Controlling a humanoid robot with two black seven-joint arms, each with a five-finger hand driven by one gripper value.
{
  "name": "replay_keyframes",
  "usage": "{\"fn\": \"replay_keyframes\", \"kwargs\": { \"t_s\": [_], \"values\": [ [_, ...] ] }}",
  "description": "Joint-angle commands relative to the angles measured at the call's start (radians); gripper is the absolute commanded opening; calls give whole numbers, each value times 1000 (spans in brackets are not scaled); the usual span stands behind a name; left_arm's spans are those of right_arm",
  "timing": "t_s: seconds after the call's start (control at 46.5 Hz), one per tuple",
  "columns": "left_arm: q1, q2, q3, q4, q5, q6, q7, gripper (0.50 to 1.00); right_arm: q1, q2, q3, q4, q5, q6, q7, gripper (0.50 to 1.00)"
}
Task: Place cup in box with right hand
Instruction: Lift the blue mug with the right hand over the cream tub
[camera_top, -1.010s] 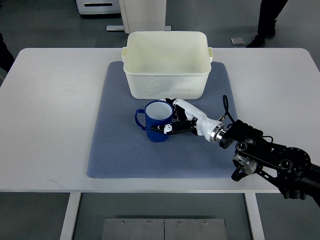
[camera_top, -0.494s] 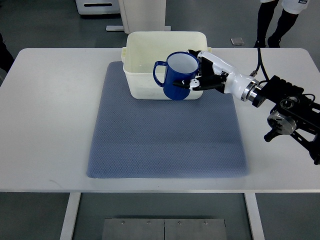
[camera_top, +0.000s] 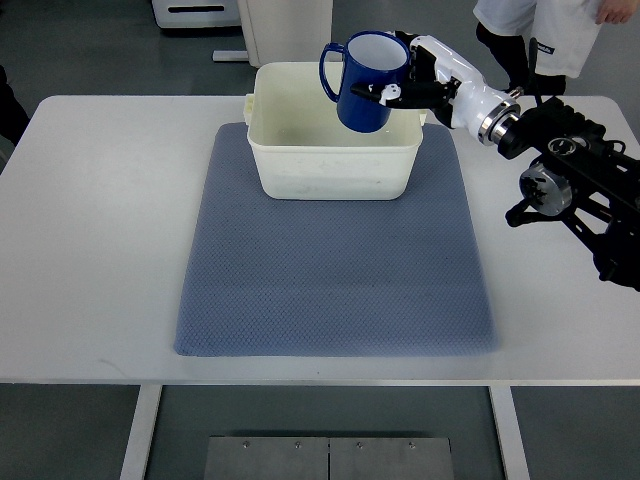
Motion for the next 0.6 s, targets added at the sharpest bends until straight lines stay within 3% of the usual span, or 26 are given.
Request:
{"fn": "replay_keyframes", "kwargs": {
  "t_s": [0.0,0.344,0.58],
  "values": [
    [0,0,0,0,-1,0,0,1000,12,38,-2,-51,0,-29,-2,500],
    [0,0,0,0,1,0,0,1000,39,146,-2,-250,0,-65,4,500],
    [0,0,0,0,1,0,0,1000,29,152,-13,-267,0,-70,4,500]
  ]
}}
